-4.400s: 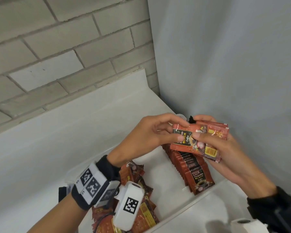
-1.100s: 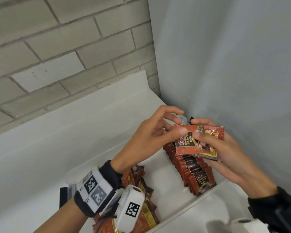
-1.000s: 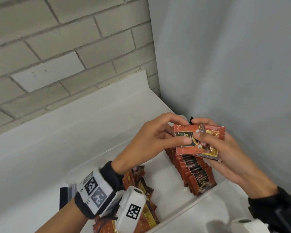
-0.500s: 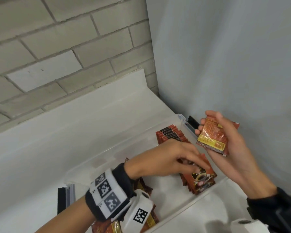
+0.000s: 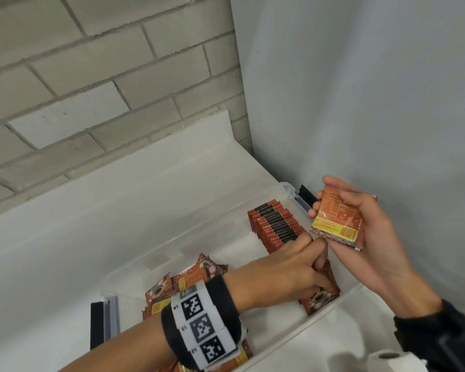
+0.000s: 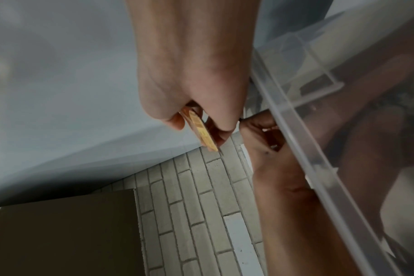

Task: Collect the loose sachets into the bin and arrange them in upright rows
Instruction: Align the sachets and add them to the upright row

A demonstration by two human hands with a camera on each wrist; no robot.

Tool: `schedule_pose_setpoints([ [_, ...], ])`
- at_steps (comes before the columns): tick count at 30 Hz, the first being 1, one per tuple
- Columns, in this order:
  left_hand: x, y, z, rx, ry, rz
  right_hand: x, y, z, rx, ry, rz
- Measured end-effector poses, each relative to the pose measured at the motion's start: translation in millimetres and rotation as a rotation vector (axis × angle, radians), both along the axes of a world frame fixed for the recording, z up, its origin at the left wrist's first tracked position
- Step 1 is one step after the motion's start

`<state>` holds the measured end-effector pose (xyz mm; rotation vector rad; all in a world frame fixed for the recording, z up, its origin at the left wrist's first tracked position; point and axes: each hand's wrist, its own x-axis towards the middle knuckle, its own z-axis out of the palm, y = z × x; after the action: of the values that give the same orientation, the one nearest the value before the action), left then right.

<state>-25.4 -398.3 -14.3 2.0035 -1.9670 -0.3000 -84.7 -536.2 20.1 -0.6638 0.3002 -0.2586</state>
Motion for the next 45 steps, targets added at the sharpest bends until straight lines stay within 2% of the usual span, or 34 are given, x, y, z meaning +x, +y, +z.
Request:
schedule_pose_setpoints([
  [3,-3,1,-1,0.016,-0.023,-0.005,0,-1,-1,0.015,0.033,-0.002],
  [6,-1,2,1,0.016,0.064,-0.003,-1,0,0,-0.016,0.065,0.007],
  [11,19,7,30,-0.082,0.400,0.096,0,4,-3,-0.190,-0.091,0.013],
  [16,37,22,53,-0.121,0.897,0.401,-1,4,-10,-0.442,-0.186,0.082],
  [24,41,29,64,-0.283,1.261,0.620,0,6,-16,-0.699,-0.234,0.197],
  [26,41,30,63,-0.288,1.326,0.649,-1,5,-16,-0.677,-0.245,0.244],
  [30,38,35,66,-0.332,1.405,0.708,-4,3,-13,-0.458,-0.236,0.289],
  [33,32,37,69,-0.336,1.466,0.726,-6,4,-12,-0.476,-0.131,0.273],
  [37,19,36,64,-0.287,1.479,0.769,-10,3,0,-0.702,-0.003,0.135],
  [39,12,37,59,-0.197,1.406,0.837,-15,-6,8,-0.856,0.018,0.113],
  [41,5,42,51,-0.066,1.367,0.902,-21,-18,14,-1.105,0.011,0.156],
  [44,-6,49,37,0.095,1.538,0.972,-31,-35,18,-1.552,0.020,0.347],
  [45,-10,49,33,0.140,1.595,0.991,-33,-38,16,-1.646,0.029,0.432],
])
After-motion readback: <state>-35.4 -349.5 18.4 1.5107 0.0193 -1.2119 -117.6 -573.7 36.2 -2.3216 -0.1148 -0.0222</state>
